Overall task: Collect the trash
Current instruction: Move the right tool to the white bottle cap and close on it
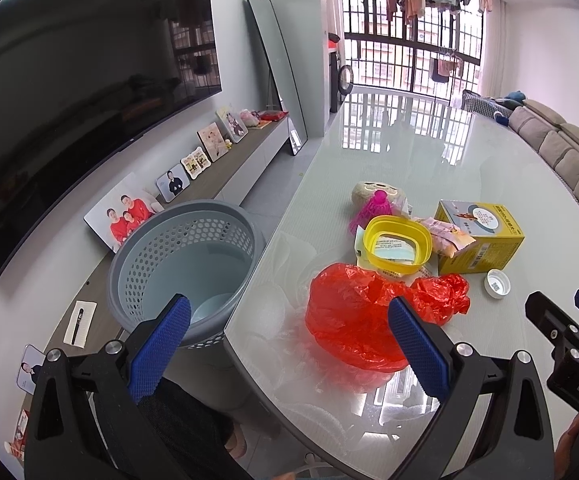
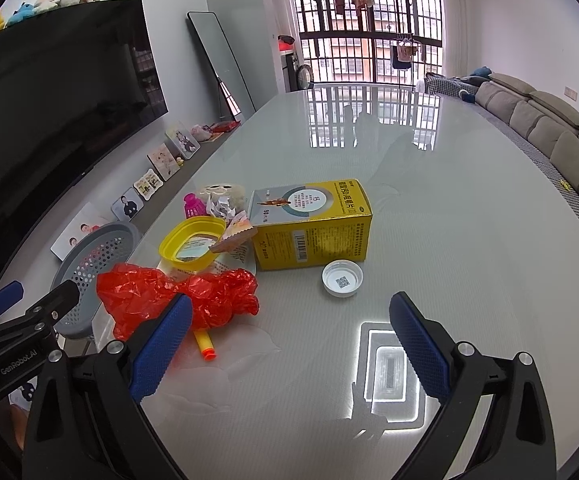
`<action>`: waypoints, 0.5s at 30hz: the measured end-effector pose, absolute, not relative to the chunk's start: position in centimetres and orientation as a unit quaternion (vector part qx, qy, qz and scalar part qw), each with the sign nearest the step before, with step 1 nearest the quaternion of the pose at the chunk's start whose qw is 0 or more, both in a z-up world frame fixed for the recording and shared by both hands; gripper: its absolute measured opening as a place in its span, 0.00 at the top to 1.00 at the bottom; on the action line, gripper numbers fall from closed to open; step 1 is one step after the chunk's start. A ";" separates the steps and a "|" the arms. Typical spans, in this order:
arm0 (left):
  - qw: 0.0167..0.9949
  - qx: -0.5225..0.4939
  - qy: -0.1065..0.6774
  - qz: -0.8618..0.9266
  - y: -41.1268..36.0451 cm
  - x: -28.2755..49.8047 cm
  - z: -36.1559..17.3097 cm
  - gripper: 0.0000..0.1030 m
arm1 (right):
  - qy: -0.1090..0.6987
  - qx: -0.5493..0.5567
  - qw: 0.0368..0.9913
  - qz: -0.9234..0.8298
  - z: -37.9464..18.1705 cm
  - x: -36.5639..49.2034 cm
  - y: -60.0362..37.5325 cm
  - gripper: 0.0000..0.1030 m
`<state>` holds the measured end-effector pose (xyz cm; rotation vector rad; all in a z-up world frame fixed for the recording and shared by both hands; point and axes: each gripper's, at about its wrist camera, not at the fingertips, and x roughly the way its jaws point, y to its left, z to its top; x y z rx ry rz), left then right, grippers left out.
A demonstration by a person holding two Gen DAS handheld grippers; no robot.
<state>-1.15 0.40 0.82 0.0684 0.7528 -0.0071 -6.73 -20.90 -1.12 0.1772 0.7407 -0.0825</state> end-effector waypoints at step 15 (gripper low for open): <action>0.919 0.021 0.393 -0.026 0.5 -1.0 -1.5 0.06 | 0.393 0.109 0.913 -0.035 -5.0 -7.0 -24.6 0.08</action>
